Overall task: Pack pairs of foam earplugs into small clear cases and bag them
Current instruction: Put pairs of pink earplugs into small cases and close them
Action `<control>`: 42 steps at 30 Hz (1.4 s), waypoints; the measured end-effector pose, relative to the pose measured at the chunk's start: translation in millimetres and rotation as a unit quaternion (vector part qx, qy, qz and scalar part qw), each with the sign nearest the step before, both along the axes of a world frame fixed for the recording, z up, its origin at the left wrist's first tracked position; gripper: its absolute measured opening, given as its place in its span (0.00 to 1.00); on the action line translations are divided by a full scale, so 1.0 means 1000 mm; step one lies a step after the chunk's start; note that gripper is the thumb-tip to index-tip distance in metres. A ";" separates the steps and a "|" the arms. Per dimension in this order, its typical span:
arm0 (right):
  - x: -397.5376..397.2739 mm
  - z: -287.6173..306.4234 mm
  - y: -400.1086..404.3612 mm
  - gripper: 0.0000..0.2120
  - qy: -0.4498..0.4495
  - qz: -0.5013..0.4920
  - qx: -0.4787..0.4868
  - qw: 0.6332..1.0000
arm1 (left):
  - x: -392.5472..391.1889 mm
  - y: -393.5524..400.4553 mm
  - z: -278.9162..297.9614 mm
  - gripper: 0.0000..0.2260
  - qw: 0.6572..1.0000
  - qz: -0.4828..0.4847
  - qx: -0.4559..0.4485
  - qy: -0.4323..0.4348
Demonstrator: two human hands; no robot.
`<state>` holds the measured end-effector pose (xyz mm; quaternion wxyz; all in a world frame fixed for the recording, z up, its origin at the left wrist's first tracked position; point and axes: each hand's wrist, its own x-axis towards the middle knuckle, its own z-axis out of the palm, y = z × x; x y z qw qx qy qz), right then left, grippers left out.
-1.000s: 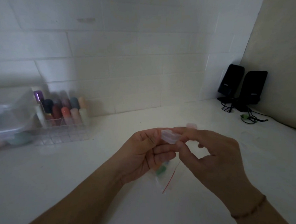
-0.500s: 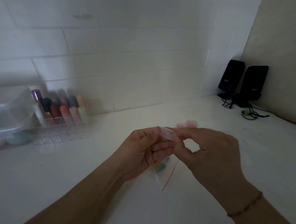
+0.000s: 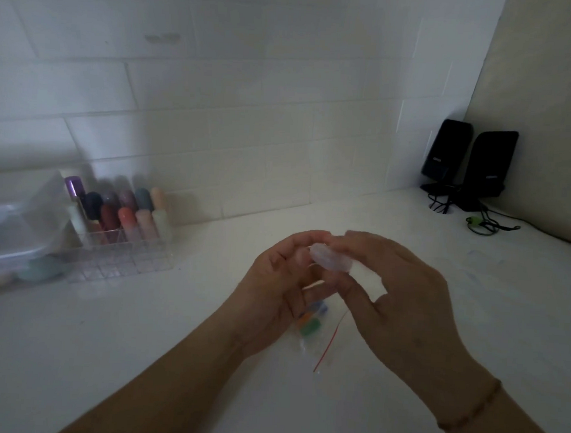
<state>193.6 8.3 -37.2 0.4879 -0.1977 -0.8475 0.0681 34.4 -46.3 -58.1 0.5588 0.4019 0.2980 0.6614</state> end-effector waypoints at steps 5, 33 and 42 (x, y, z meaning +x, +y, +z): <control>-0.003 -0.004 -0.003 0.15 0.018 0.116 -0.104 0.988 | 0.000 -0.007 0.003 0.24 0.990 -0.140 0.003 -0.033; -0.001 -0.003 0.004 0.10 -0.008 -0.020 0.051 0.998 | -0.004 -0.004 0.003 0.24 0.997 0.031 0.001 0.071; 0.000 0.000 0.001 0.06 0.030 -0.015 -0.034 0.999 | -0.005 -0.006 0.004 0.16 0.991 0.034 0.010 0.130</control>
